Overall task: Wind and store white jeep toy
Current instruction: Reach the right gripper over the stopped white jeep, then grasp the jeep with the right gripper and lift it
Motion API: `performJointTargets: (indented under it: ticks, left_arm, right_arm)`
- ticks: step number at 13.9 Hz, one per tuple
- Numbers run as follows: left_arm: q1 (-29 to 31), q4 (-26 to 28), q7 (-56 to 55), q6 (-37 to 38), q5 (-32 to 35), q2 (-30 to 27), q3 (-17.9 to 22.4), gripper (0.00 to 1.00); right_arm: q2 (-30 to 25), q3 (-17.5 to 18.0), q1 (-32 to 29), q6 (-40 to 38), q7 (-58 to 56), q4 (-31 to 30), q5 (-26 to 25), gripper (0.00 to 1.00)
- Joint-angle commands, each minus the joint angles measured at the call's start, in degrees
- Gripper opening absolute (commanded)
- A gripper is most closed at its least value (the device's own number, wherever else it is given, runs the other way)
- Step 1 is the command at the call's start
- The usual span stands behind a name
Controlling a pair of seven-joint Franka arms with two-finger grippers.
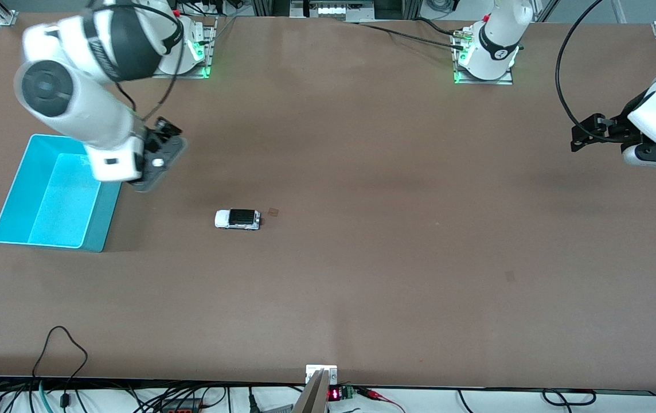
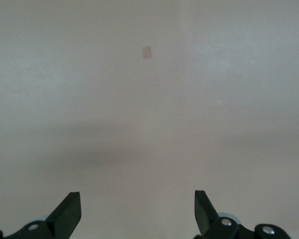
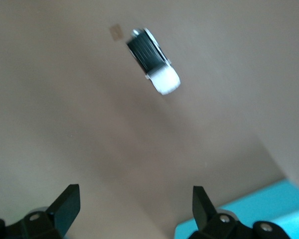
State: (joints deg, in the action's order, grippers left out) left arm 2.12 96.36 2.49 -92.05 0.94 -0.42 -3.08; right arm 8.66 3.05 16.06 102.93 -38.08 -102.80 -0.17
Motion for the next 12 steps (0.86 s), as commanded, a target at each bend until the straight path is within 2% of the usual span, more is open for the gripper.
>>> performJointTargets:
  ticks: [1, 4, 9, 12]
  left_arm:
    - [0.2, -0.6, 0.0, 1.5, -0.3, -0.4, 0.0, 1.00]
    - [0.2, -0.6, 0.0, 1.4, -0.2, -0.5, -0.1, 1.00]
    - [0.2, -0.6, 0.0, 1.6, -0.2, -0.5, 0.0, 1.00]
    - [0.2, -0.6, 0.0, 1.6, -0.2, -0.5, 0.0, 1.00]
  right_arm:
    - [2.1, -0.4, 1.5, 5.8, -6.6, -1.3, 0.3, 1.00]
    - [4.6, -0.3, 2.5, 15.2, -13.8, -4.8, 0.3, 1.00]
    - [11.8, -0.3, 4.2, 33.6, -13.9, -10.2, 0.3, 1.00]
    - [16.0, -0.4, 5.7, 40.9, -14.2, -11.0, 0.3, 1.00]
